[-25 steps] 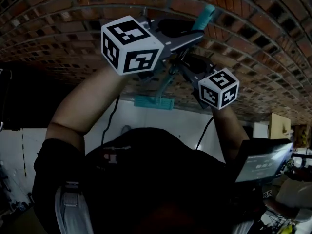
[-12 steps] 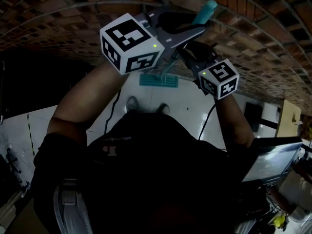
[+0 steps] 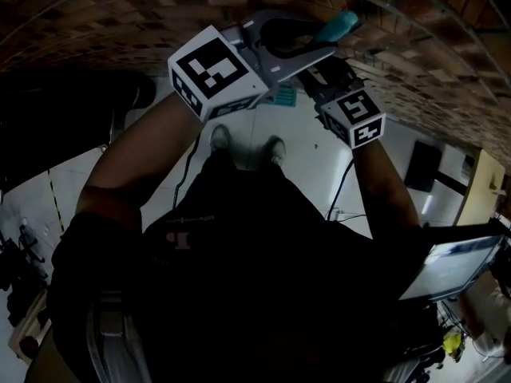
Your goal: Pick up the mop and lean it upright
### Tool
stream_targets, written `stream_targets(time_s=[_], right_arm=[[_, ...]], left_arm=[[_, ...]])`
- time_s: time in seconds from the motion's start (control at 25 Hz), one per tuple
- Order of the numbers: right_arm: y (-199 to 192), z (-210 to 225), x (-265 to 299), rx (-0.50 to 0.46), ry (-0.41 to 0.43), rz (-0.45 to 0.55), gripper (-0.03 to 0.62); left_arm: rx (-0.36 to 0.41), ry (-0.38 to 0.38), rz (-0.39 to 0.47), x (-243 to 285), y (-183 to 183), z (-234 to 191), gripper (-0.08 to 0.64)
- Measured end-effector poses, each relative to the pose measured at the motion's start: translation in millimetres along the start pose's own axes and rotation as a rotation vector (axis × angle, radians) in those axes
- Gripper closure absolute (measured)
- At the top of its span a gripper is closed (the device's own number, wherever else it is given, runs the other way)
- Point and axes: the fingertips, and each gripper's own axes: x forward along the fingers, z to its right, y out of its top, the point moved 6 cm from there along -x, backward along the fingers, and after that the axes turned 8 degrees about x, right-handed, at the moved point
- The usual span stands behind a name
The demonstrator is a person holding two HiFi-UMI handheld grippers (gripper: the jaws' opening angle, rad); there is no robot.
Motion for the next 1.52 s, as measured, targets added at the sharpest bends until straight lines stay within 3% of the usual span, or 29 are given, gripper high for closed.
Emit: stream_targets(time_s=[0.32, 1.04, 1.28, 1.52], right_arm=[[-48, 6, 29, -0.004, -0.01, -0.061, 0.486], [-126, 15, 72, 0.004, -0.037, -0.172, 0.486], [-129, 19, 81, 0.011, -0.056, -0.143, 0.486], [-125, 19, 86, 0.013, -0.081, -0.13, 0.485]], left_arm=[[0.01, -0.016, -0.051, -2, -58, 4, 0.466], [0.048, -0.044, -0.171, -2, -144, 15, 0.466], [0.059, -0.019, -0.145, -4, -151, 8, 0.466], [0.157, 0.017, -0.177, -5, -148, 2, 0.46]])
